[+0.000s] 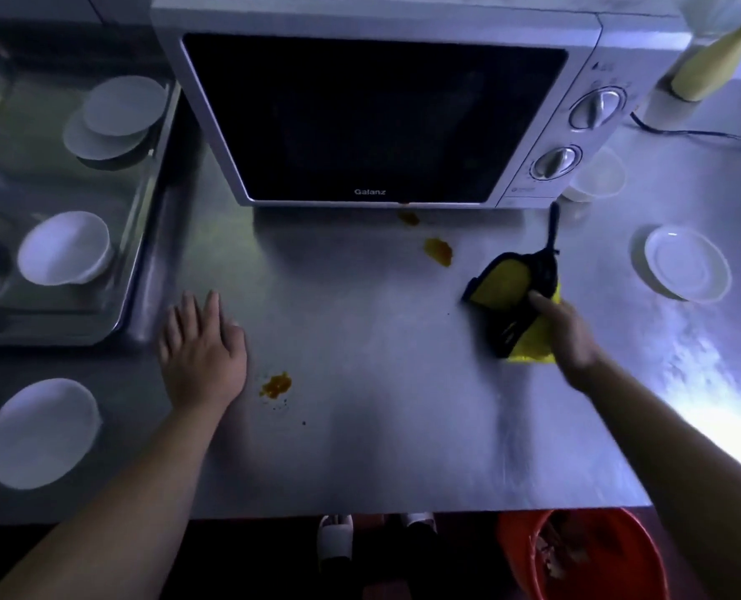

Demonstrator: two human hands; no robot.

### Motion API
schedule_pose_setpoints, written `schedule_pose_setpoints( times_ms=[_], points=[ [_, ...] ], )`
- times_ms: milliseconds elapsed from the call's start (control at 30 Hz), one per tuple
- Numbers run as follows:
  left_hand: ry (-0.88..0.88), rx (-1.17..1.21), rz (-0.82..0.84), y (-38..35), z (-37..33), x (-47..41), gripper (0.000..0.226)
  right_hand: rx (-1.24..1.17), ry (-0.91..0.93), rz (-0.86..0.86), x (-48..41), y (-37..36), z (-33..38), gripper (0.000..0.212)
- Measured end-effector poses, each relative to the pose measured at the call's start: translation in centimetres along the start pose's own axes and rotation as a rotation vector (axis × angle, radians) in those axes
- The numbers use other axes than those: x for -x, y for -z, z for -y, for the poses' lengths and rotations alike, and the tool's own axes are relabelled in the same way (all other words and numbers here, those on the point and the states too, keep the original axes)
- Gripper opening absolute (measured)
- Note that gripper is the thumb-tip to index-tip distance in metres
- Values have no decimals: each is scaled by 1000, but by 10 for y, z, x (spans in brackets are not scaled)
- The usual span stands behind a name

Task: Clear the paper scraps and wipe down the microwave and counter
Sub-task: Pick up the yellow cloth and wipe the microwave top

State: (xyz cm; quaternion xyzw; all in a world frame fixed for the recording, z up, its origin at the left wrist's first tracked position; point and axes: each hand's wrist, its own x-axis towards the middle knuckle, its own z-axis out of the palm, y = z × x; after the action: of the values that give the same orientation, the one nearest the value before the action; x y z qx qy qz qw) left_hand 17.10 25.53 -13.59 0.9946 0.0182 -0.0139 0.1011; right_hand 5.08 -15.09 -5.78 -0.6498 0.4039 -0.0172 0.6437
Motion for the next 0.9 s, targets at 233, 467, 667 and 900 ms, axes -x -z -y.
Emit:
schedule_pose_setpoints(
  times_ms=[233, 467, 667, 900],
  points=[
    [8, 35, -72, -3, -1, -1, 63, -619, -143, -178, -28, -34, -4, 32],
    [14, 44, -135, -10, 2, -5, 62, 907, 452, 46, -41, -74, -19, 86],
    [6, 44, -167, -13, 4, -6, 59, 1092, 283, -84, -42, -89, -36, 100],
    [-3, 7, -148, -15, 6, -7, 58, 1136, 289, -104, -97, -150, 2, 100]
  ],
)
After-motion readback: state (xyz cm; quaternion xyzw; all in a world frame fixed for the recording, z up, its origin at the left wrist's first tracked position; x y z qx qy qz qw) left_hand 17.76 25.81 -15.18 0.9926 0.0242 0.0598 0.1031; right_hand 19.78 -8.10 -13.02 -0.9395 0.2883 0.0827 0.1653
